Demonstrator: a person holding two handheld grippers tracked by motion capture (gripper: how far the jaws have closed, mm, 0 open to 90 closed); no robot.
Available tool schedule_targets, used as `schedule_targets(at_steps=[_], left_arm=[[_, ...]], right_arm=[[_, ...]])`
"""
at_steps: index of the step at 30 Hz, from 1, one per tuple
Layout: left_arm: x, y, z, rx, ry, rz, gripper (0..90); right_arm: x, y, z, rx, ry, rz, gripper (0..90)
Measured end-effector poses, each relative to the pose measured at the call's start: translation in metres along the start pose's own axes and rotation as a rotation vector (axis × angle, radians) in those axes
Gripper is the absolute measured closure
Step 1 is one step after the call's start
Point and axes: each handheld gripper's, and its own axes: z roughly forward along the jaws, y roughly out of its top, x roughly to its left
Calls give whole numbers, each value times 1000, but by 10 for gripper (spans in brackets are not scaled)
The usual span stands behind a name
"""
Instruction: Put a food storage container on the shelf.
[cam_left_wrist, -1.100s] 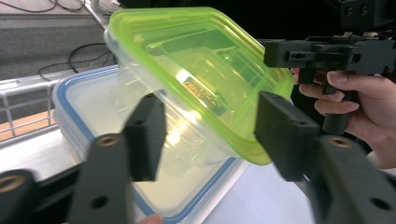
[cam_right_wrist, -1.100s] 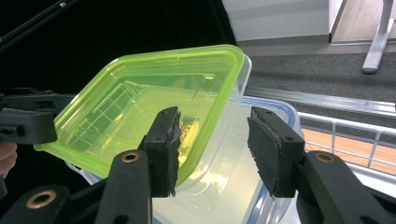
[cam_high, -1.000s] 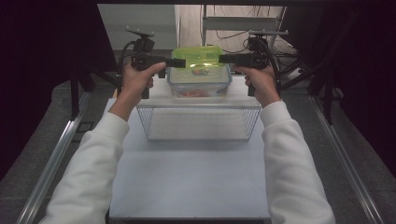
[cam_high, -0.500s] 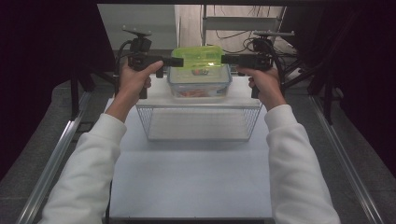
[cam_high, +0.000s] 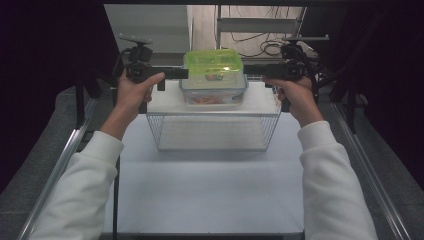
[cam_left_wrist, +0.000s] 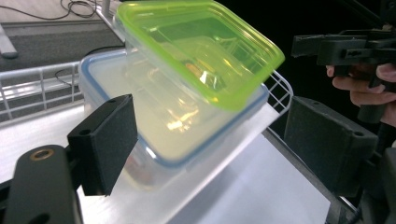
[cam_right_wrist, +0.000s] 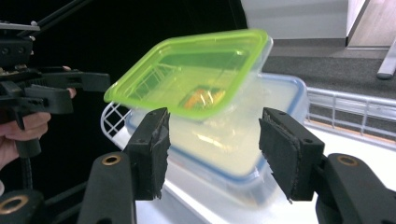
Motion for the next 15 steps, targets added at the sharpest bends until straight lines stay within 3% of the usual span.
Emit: schedule_targets(at_steps=[7, 15], left_arm=[[-7, -23, -16, 6, -16, 24, 183], [-10, -69, -27, 65, -42, 60, 187]], right_arm=[[-1, -19, -20, 16, 9, -18, 413], [-6, -64, -35, 78, 53, -51, 400]])
